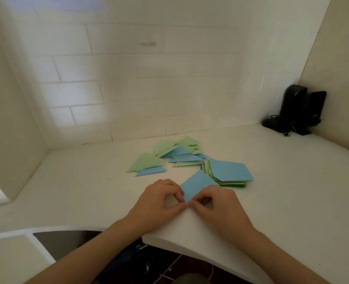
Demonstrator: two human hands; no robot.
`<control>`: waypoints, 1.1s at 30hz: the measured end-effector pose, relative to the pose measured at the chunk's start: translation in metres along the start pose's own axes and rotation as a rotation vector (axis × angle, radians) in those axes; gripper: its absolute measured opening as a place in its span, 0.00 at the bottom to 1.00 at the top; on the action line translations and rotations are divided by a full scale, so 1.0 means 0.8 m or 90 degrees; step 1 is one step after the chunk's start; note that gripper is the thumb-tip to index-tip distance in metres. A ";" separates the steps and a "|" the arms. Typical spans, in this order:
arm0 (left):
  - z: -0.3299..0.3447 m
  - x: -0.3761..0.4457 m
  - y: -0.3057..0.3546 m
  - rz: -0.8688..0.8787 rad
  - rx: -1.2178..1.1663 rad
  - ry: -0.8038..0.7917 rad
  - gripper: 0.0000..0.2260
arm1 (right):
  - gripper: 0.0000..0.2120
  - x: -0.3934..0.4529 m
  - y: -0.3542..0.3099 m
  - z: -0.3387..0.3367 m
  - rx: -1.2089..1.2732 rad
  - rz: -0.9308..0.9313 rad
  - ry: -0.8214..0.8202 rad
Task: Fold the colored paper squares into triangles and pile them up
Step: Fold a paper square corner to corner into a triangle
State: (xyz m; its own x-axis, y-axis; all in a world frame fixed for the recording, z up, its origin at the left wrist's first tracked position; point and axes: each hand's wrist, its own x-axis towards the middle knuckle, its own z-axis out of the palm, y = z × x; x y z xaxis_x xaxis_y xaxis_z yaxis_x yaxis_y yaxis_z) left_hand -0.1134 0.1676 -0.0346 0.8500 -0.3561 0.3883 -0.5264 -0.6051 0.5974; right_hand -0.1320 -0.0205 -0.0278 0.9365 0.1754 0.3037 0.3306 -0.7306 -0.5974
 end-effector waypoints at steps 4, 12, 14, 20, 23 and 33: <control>0.001 0.001 0.002 -0.036 -0.031 0.005 0.07 | 0.02 0.005 -0.002 -0.006 0.053 0.048 -0.021; 0.003 0.005 0.003 -0.083 -0.053 -0.001 0.07 | 0.06 0.007 0.000 -0.005 0.095 0.071 -0.039; 0.002 0.008 0.003 -0.101 -0.058 -0.017 0.05 | 0.07 0.008 0.003 -0.005 0.092 0.074 -0.050; -0.002 0.015 0.002 -0.137 -0.051 -0.059 0.08 | 0.07 0.010 0.011 -0.017 0.090 0.078 -0.104; -0.007 0.016 0.001 -0.141 -0.048 -0.086 0.10 | 0.05 0.012 0.007 -0.016 0.061 0.060 -0.103; -0.019 -0.004 0.007 0.060 0.005 -0.120 0.17 | 0.08 0.019 -0.001 -0.011 -0.022 0.004 -0.205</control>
State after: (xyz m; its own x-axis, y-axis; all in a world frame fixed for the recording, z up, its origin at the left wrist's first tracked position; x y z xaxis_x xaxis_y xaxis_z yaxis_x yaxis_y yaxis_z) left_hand -0.1191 0.1762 -0.0218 0.7867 -0.5373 0.3039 -0.6039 -0.5680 0.5592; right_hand -0.1193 -0.0228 -0.0161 0.9292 0.3667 0.0462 0.3257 -0.7534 -0.5713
